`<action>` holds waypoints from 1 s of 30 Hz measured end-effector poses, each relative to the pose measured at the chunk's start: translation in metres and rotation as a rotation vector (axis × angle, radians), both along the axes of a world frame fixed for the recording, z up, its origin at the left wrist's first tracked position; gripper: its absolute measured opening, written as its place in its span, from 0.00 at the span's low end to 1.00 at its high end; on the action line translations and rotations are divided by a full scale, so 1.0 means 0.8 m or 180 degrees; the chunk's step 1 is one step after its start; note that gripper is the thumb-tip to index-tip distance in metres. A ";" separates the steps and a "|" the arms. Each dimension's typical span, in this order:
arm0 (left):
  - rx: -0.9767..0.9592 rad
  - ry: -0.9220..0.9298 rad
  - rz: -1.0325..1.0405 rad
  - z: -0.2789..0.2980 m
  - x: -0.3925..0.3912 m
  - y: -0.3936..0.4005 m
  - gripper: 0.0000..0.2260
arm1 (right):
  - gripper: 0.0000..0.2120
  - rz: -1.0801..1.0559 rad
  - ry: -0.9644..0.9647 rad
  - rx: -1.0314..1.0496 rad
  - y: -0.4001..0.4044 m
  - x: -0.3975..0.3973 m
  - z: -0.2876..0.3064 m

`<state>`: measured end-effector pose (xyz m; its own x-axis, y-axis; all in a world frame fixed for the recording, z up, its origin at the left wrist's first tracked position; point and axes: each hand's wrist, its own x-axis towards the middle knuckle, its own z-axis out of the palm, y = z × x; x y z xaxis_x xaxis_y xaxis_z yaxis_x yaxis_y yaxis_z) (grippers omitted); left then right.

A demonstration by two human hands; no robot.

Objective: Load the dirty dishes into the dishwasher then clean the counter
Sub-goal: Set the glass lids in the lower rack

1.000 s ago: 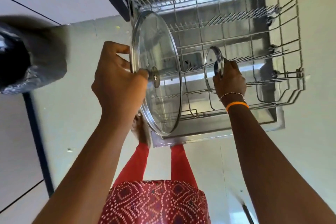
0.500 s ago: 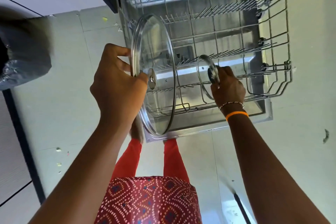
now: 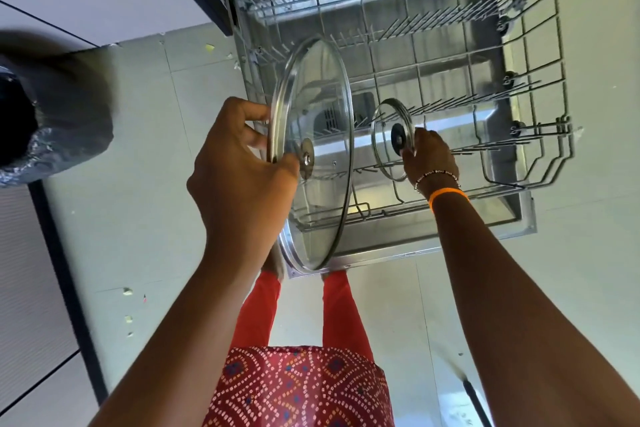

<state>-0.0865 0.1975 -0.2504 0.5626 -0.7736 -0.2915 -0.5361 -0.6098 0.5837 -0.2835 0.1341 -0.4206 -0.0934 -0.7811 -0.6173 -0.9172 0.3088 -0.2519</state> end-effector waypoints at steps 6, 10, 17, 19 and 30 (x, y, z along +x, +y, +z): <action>-0.0162 -0.0126 -0.0379 0.003 0.003 0.004 0.12 | 0.35 -0.0323 -0.1161 -0.1289 0.016 -0.001 0.035; -0.0490 -0.0048 -0.1151 0.020 0.001 -0.004 0.12 | 0.38 0.0546 -0.1699 -0.1846 0.017 0.003 0.103; -0.1027 -0.0110 -0.2342 0.058 -0.014 -0.038 0.07 | 0.10 0.0911 -0.2076 -0.2157 0.044 -0.020 0.175; -0.1324 -0.0252 -0.2263 0.068 -0.025 -0.046 0.04 | 0.09 0.0577 -0.1998 -0.2543 0.060 -0.022 0.183; -0.0403 0.0577 -0.1837 0.021 -0.111 -0.039 0.08 | 0.05 -0.2448 -0.1827 -0.3155 0.082 -0.096 0.199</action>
